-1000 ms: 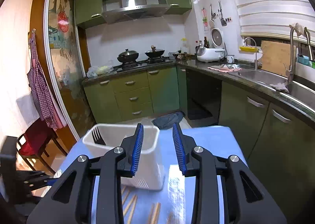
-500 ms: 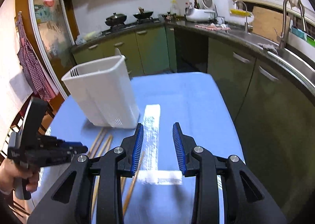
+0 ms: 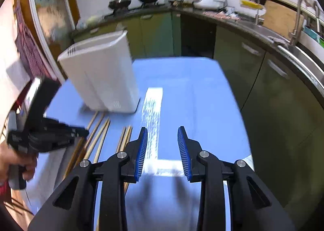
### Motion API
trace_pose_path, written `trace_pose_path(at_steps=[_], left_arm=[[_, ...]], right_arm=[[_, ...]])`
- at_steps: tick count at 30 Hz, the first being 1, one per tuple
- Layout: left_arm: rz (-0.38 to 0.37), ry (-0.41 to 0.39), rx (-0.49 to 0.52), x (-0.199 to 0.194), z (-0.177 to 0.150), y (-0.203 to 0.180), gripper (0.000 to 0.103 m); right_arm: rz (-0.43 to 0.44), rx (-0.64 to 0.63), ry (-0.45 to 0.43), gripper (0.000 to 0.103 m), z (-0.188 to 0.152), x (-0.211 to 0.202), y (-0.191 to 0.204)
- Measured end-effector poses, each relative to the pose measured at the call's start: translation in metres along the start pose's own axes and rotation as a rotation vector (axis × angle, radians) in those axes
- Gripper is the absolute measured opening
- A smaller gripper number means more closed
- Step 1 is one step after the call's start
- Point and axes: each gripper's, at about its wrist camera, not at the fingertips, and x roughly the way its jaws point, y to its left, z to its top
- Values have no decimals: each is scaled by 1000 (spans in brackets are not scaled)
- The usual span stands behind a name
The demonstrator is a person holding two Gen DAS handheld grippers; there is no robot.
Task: Organize utensils
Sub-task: 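Grasp one wooden chopstick with the left tool and lift it, then grasp a wooden chopstick with the right tool while the left carries its chopstick to the holder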
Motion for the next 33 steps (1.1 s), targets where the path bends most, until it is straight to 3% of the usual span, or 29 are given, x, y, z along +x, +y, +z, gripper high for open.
trace_pose_path(at_steps=[1, 6, 12, 14, 23, 26, 27, 33], left_arm=[[-10, 2, -10, 0, 0, 4, 6], [-8, -59, -21, -18, -4, 21, 6], [9, -209, -19, -62, -20, 31, 6], [14, -246, -15, -73, -26, 31, 6], [4, -371, 7, -117, -51, 34, 6], [1, -396, 18, -129, -61, 36, 6], [-2, -402, 20, -131, -63, 37, 6], [-8, -435, 22, -144, -68, 39, 6]], right_arm=[[11, 3, 23, 40, -1, 4, 2], [52, 1, 175, 40, -8, 35, 11], [49, 11, 273, 20, -9, 61, 19], [49, 17, 297, 19, -9, 67, 22], [8, 1, 381, 19, -10, 92, 39], [-34, -24, 383, 16, -8, 95, 46], [-40, -30, 380, 10, -8, 96, 47], [-8, -15, 343, 7, -9, 88, 50]])
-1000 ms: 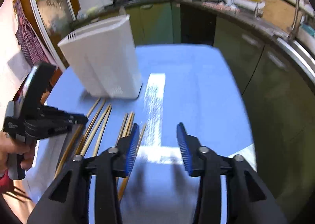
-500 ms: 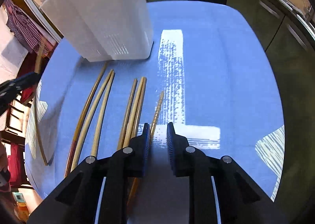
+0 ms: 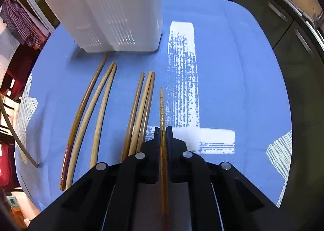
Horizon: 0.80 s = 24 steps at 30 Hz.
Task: Organize utensils
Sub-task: 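Grasp a wooden chopstick with the right tool while the left carries its chopstick to the holder, then drop the chopstick into the holder with the left tool while the right carries its chopstick over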
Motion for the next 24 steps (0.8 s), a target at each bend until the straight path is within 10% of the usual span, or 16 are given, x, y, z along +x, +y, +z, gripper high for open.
trace_pose_path(at_steps=[24], left_arm=[[-42, -135, 71, -52, 82, -41, 6]], right_arm=[[174, 21, -379, 7, -25, -167, -36]])
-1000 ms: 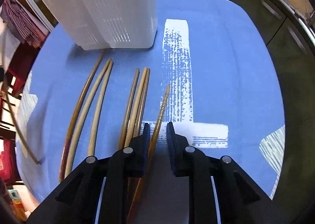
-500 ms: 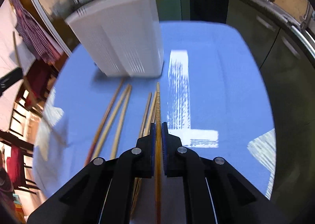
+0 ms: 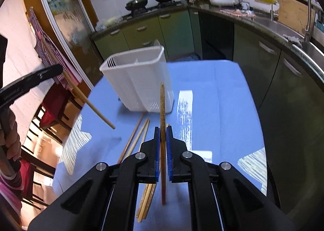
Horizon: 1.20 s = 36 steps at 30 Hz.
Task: Organize utensils
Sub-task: 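Drop the chopstick into the holder with the left tool while the right carries its chopstick over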
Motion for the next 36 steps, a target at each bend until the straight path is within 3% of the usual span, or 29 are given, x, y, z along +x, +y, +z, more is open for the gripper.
trace_pose_path(at_steps=[13, 21, 30, 36], left_arm=[[37, -163, -22, -14, 97, -3, 6], [4, -144, -86, 6, 104, 10, 6], [36, -174, -67, -1, 114, 7, 6], [66, -127, -66, 23, 108, 12, 6]], right_arm=[[9, 5, -22, 7, 3, -8, -10], [-5, -7, -22, 7, 2, -7, -11], [1, -14, -15, 7, 4, -4, -8], [12, -24, -24, 7, 5, -12, -4]])
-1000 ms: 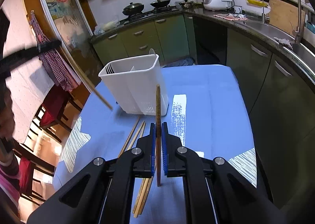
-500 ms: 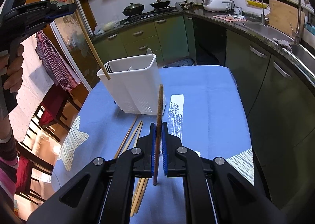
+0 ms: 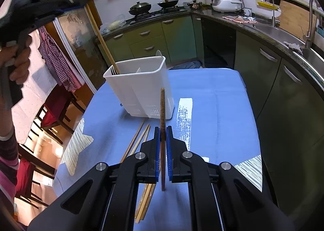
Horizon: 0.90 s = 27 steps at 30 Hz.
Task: Organize utensils
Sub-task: 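Drop the chopstick into the holder with the left tool while the right carries its chopstick over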
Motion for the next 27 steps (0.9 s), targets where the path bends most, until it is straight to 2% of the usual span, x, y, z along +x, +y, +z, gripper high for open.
trace_pose_path(at_steps=[4, 10, 13, 16, 22, 25, 27], left_arm=[[17, 68, 15, 24, -19, 4, 6], [3, 156, 6, 44, -56, 15, 19], [0, 147, -3, 34, -65, 24, 32], [0, 125, -8, 17, -69, 32, 32], [4, 106, -2, -11, -78, 44, 33], [2, 119, 5, -16, -84, 46, 33], [2, 126, 11, -18, -90, 47, 33]], right_arm=[[8, -8, -47, 7, 16, -18, 4], [29, -24, -151, 7, 60, -45, 17], [45, -24, -209, 7, 85, -57, 24], [53, -16, -278, 7, 116, -64, 33], [12, 13, -352, 7, 165, -52, 41], [-27, 17, -339, 7, 179, -29, 43], [-43, 18, -296, 7, 181, -9, 41]])
